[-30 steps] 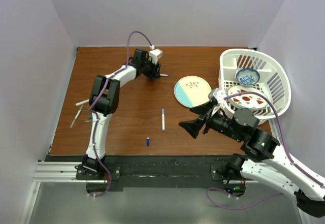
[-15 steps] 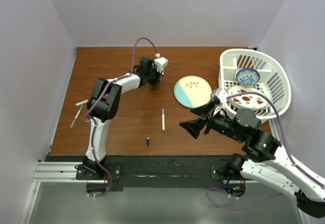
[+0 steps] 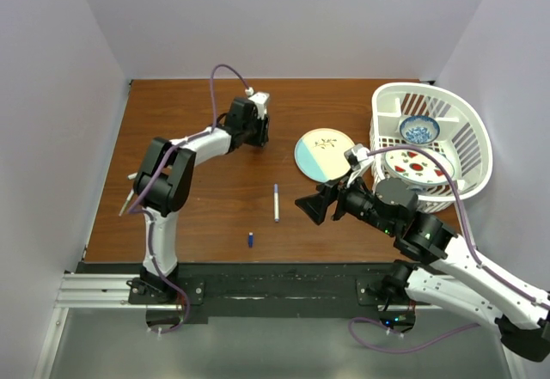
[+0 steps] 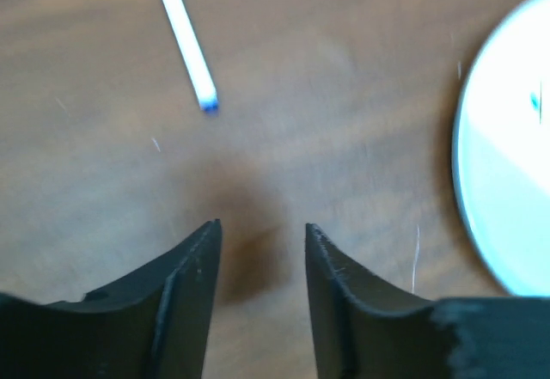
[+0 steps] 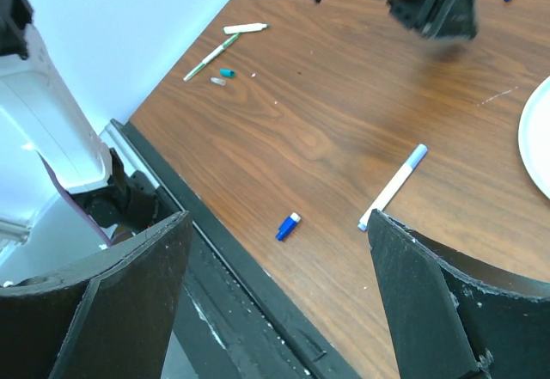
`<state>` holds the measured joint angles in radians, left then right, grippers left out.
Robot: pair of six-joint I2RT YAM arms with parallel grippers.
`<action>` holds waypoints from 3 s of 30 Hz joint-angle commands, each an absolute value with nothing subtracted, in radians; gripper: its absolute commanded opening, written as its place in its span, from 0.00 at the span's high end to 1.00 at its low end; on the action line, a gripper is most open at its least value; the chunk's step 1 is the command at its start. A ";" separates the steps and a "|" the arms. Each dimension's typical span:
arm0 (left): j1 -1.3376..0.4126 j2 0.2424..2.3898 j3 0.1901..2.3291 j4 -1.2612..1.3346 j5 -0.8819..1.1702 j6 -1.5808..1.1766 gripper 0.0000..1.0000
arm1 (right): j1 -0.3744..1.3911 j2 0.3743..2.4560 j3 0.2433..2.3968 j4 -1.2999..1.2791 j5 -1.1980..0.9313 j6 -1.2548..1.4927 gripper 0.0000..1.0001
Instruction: Insert the pens into the pen caps
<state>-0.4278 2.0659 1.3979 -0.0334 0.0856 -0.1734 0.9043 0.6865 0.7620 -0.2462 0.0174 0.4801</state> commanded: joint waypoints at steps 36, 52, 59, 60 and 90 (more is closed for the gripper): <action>-0.387 2.007 1.305 0.168 0.053 -0.291 1.00 | 0.907 0.722 0.723 -0.118 0.208 0.563 0.13; -0.406 1.270 0.592 0.612 0.590 -0.679 1.00 | 0.845 1.107 0.848 0.185 0.177 0.756 0.26; -0.417 1.082 0.517 0.609 0.615 -0.710 1.00 | 0.845 1.170 0.845 0.287 0.193 0.816 0.32; -0.419 1.072 0.512 0.612 0.618 -0.713 1.00 | 0.845 1.175 0.841 0.299 0.196 0.824 0.33; -0.420 1.029 0.548 0.526 0.736 -0.690 0.72 | 0.847 1.266 0.864 0.505 -0.126 0.741 1.00</action>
<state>-0.4194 1.0447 0.5056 0.5041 0.7006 -0.7105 0.8452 1.2888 0.8387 0.4347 -0.0658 0.7574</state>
